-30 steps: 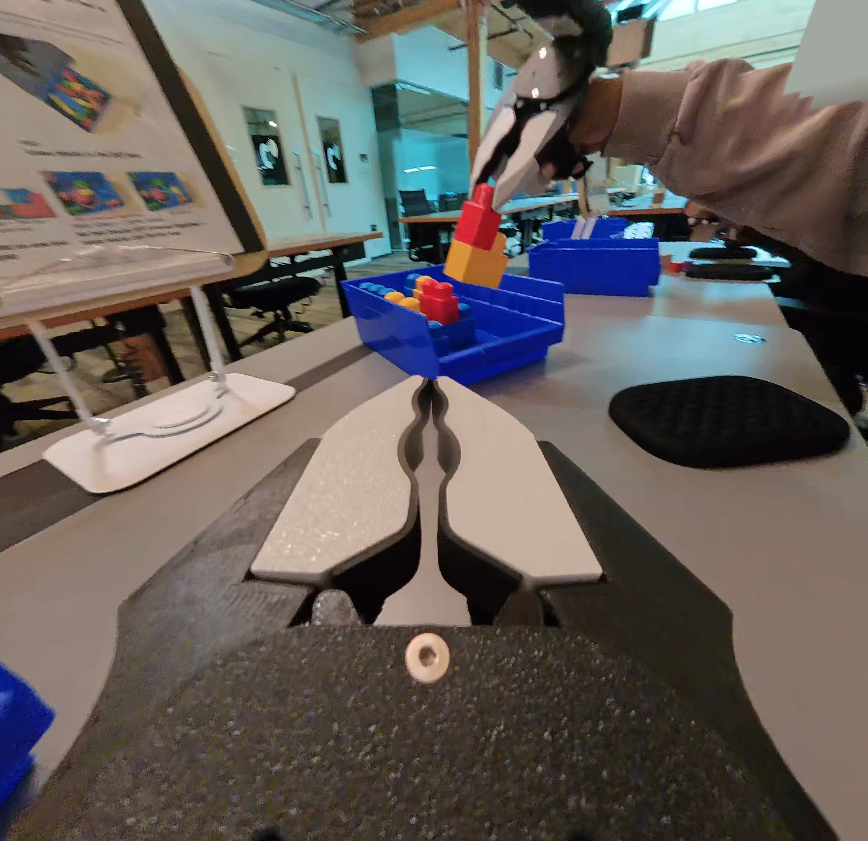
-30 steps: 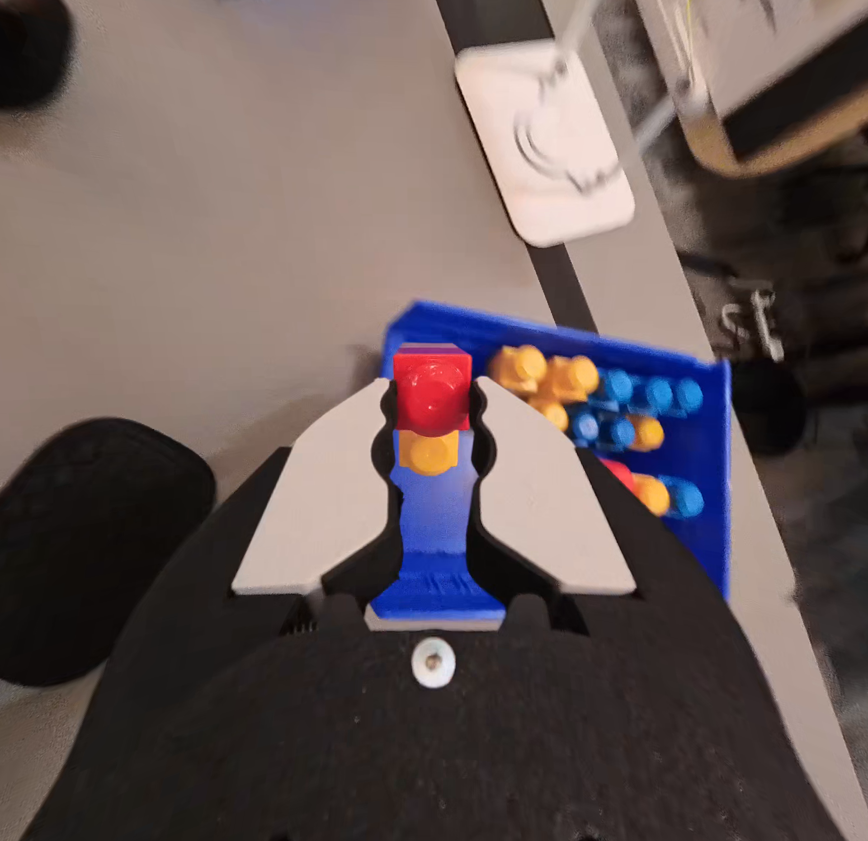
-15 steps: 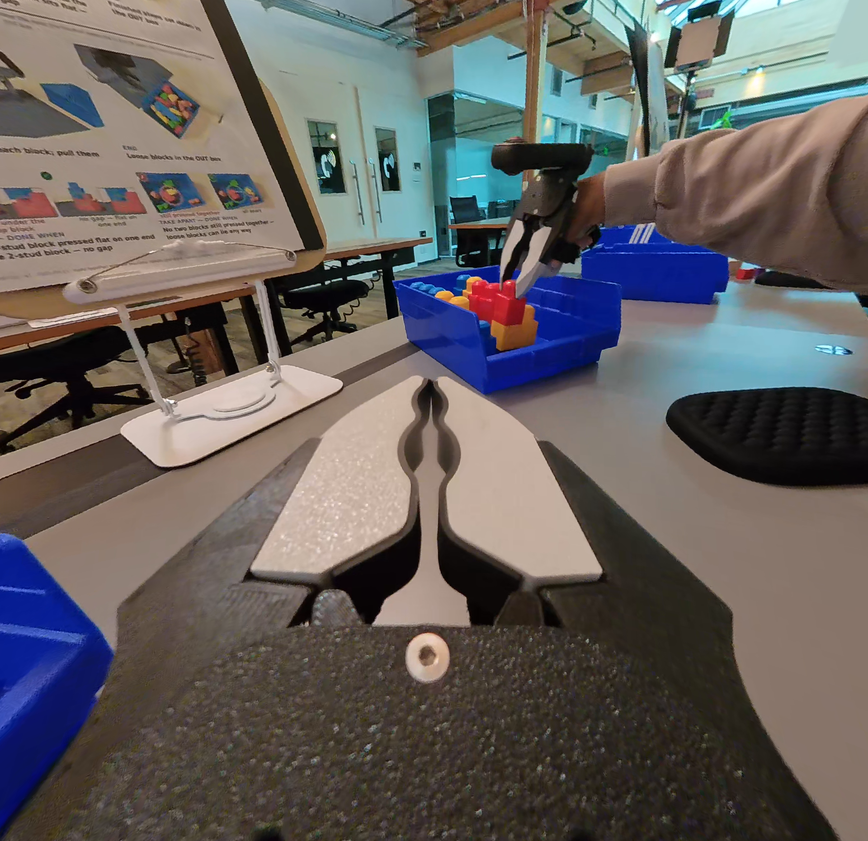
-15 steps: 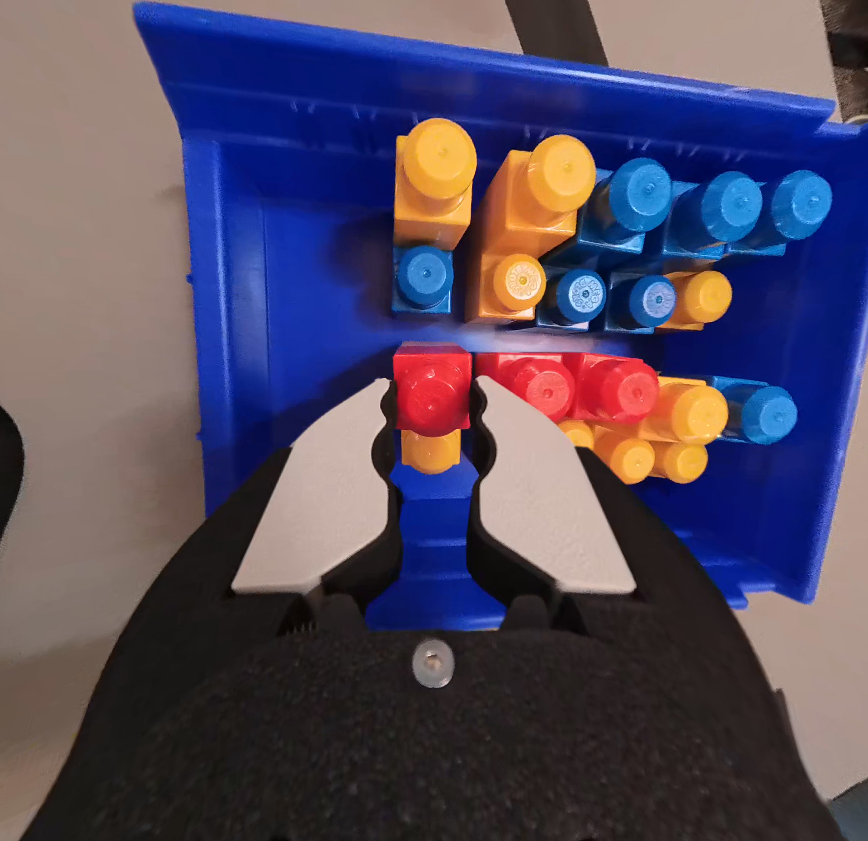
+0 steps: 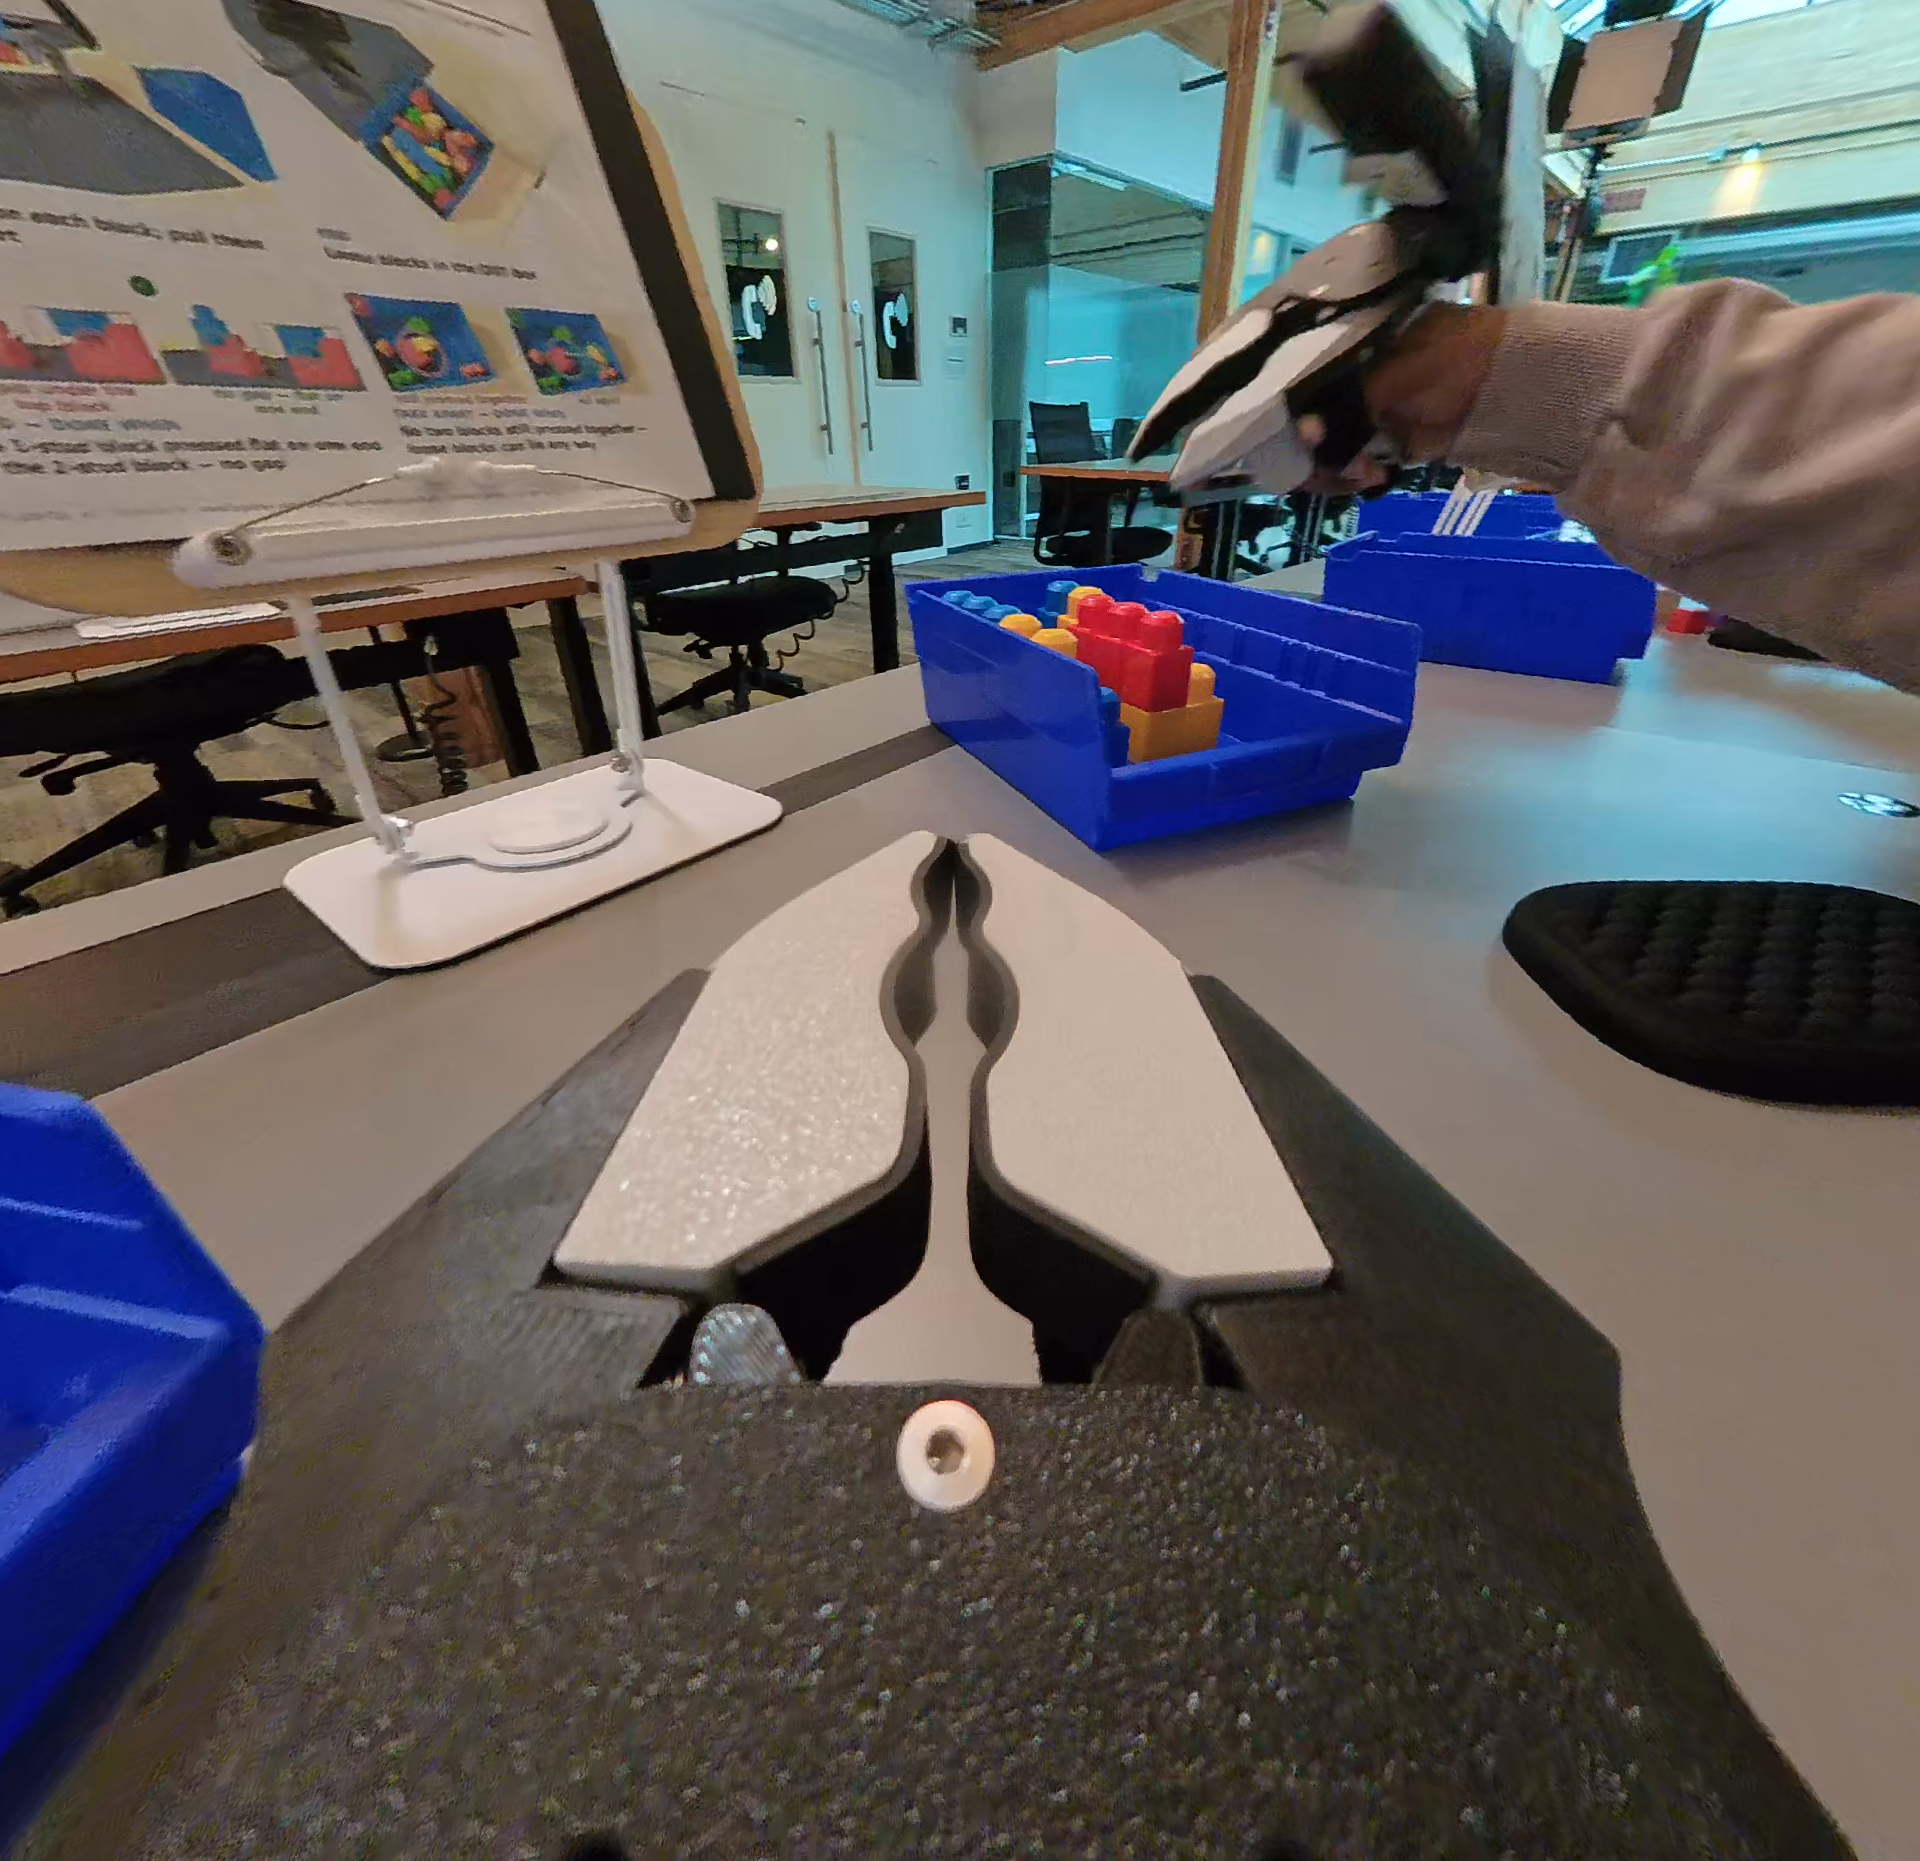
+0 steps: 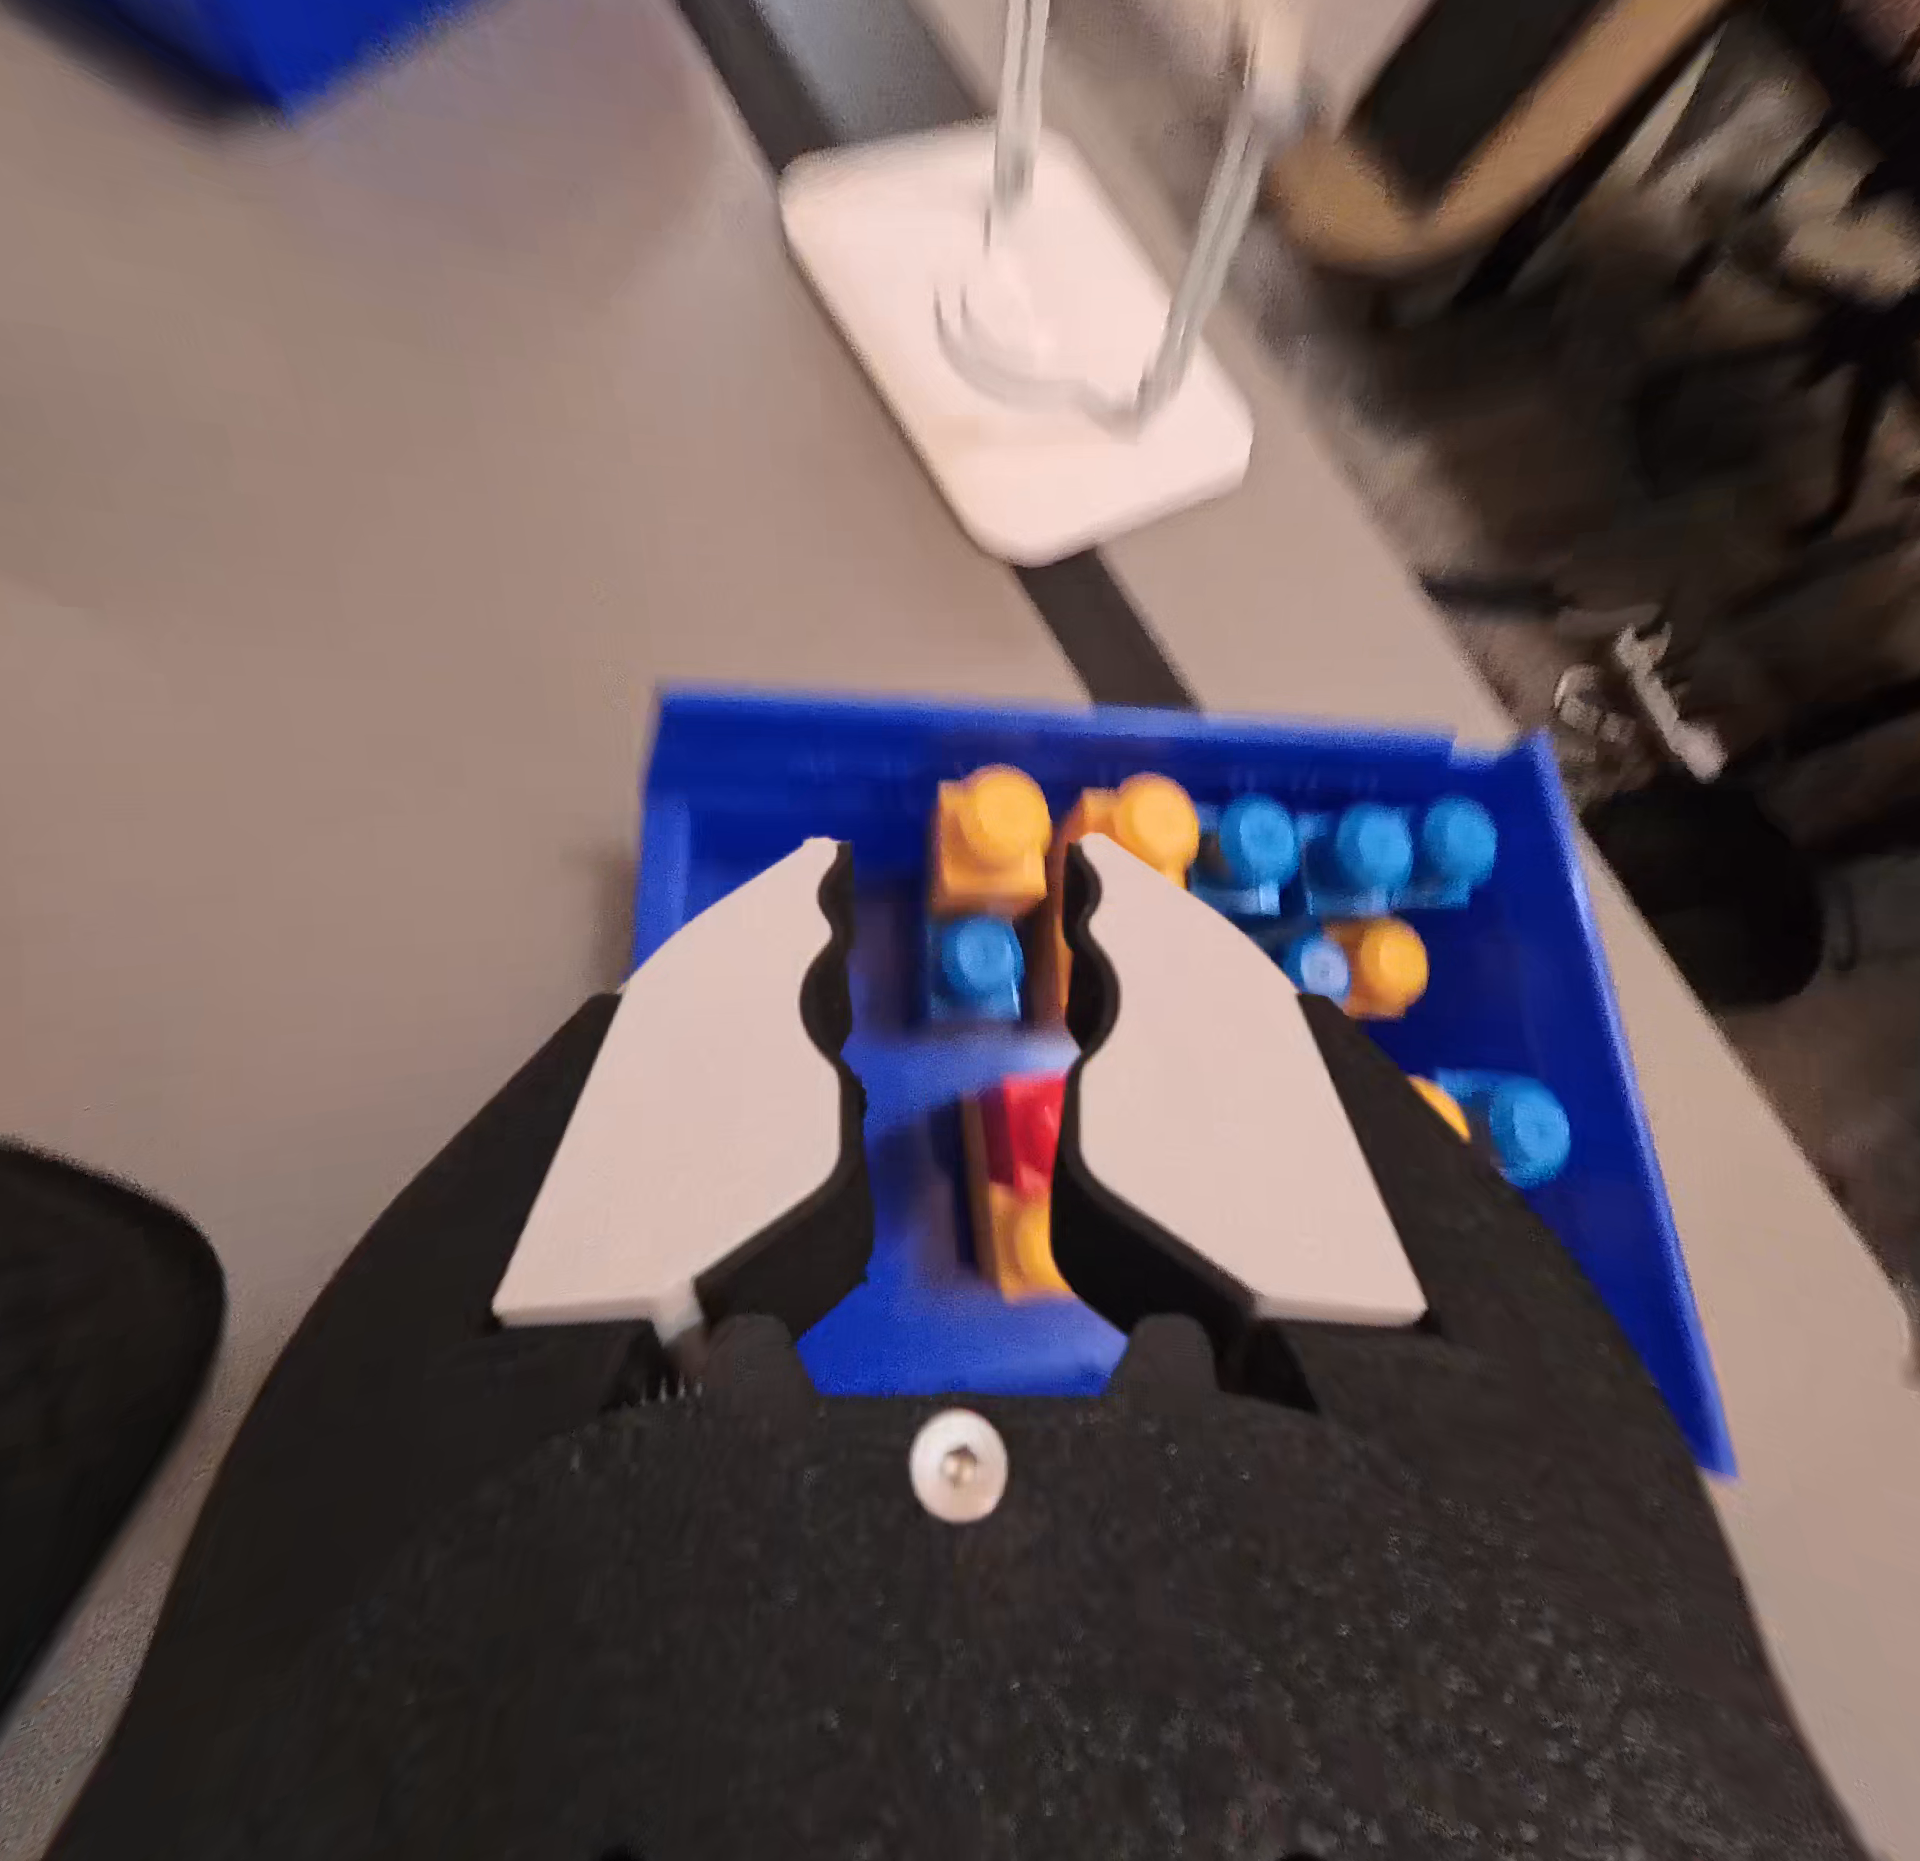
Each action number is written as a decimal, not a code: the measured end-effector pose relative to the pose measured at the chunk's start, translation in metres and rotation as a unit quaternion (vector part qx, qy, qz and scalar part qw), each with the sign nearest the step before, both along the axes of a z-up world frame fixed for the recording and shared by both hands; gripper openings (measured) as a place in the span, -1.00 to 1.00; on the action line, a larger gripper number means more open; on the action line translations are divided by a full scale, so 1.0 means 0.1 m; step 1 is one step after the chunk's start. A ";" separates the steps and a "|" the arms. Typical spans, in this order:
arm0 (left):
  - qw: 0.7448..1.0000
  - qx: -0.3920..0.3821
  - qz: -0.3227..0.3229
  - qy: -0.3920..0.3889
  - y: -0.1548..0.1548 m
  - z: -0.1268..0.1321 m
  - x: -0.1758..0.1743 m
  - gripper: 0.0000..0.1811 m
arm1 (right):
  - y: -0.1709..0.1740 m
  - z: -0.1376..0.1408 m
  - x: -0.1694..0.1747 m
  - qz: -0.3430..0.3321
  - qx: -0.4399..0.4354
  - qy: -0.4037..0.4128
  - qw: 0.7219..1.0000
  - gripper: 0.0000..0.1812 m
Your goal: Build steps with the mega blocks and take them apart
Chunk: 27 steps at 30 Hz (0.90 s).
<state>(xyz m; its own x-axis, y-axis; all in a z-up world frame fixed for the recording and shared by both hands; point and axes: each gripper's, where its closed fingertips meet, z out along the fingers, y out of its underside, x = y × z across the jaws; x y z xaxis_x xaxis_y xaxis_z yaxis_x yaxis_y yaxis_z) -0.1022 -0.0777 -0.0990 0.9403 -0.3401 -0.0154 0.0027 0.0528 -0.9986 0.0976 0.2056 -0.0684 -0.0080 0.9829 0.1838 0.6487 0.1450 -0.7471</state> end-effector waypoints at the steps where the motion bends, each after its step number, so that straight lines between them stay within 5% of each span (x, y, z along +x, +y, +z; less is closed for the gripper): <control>1: 1.000 -0.002 0.008 -0.003 0.00 0.01 -0.04 -1.00 | -0.12 0.16 -0.08 -0.001 0.003 0.055 0.998 -0.59; 5: 0.998 -0.001 0.058 -0.007 0.00 0.04 -0.28 -1.00 | -0.60 0.56 -0.26 -0.038 -0.017 0.243 0.969 -0.75; 11: 0.975 0.016 0.220 0.024 -0.20 0.15 -0.98 -0.99 | -1.14 0.44 -0.31 -0.098 -0.039 0.378 0.920 -1.00; 15: 0.923 0.021 0.382 0.026 -0.69 0.24 -1.69 -0.84 | -1.30 0.22 -0.27 -0.129 -0.044 0.399 0.907 -1.00; 19: 0.858 0.000 0.513 0.028 -1.28 0.14 -2.40 -0.32 | -1.35 0.08 -0.17 -0.131 -0.038 0.395 0.909 -1.00; 24: 0.847 -0.136 0.511 -0.054 -1.32 -0.41 -2.93 -0.19 | -1.43 0.01 -0.15 -0.101 -0.079 0.416 0.900 -1.00; 27: 0.851 -0.201 0.475 -0.104 -1.15 -0.69 -2.98 -0.40 | -1.50 0.07 -0.15 -0.079 -0.089 0.429 0.896 -1.00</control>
